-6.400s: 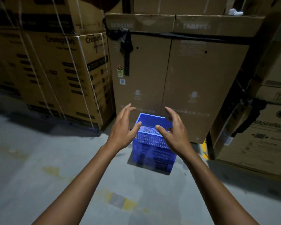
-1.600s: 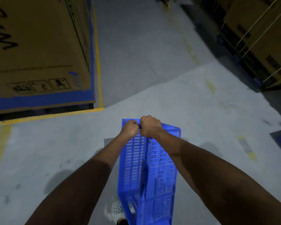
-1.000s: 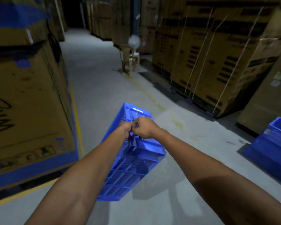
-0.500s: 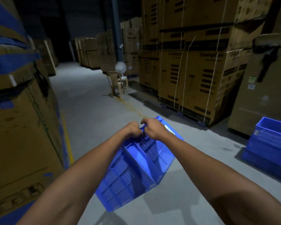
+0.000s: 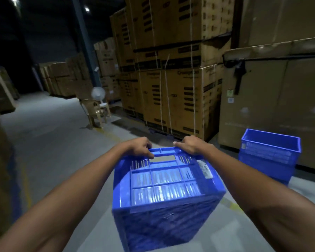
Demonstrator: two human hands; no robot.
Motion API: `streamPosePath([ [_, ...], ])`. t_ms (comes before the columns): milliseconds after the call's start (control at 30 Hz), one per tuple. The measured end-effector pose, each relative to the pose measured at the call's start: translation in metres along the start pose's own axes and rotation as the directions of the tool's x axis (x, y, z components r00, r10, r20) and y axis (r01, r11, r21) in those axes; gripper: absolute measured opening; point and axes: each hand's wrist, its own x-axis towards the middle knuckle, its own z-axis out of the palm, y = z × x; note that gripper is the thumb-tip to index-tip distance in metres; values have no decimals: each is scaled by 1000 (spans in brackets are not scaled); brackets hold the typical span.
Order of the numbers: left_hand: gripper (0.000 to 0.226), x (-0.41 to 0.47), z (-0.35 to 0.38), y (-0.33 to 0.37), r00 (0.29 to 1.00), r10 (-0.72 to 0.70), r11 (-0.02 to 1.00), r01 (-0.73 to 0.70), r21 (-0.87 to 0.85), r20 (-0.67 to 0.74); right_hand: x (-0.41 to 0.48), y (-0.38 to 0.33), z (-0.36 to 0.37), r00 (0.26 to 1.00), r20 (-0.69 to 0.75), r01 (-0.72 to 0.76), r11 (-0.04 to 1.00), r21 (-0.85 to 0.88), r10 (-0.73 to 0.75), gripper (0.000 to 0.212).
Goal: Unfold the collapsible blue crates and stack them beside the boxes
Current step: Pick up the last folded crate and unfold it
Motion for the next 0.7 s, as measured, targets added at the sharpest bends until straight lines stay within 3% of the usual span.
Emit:
streamPosePath([
  [100, 11, 30, -12, 19, 999, 25, 1000, -24, -19, 46, 0, 41, -19, 997, 17, -75, 991, 108, 73, 55],
  [233, 12, 70, -21, 43, 997, 42, 999, -40, -34, 59, 11, 58, -30, 969, -187, -143, 983, 114, 163, 49],
  [333, 13, 95, -8, 82, 985, 168, 958, -151, -245, 46, 26, 52, -40, 922, -335, -205, 979, 5, 195, 42],
  [433, 33, 130, 14, 118, 971, 185, 915, -227, -334, -154, 42, 49, -48, 893, -422, -221, 970, -104, 158, 39],
  [533, 49, 166, 37, 140, 888, 19, 932, -182, -313, -459, 64, 64, -60, 872, -432, -286, 956, -65, 232, 40],
  [600, 62, 194, 36, 150, 819, -75, 919, -166, -359, -569, 86, 85, -75, 858, -420, -290, 954, 83, 297, 42],
  [700, 66, 249, 14, 157, 787, -91, 904, -191, -382, -610, 115, 119, -106, 890, -370, -99, 905, 414, 266, 51],
])
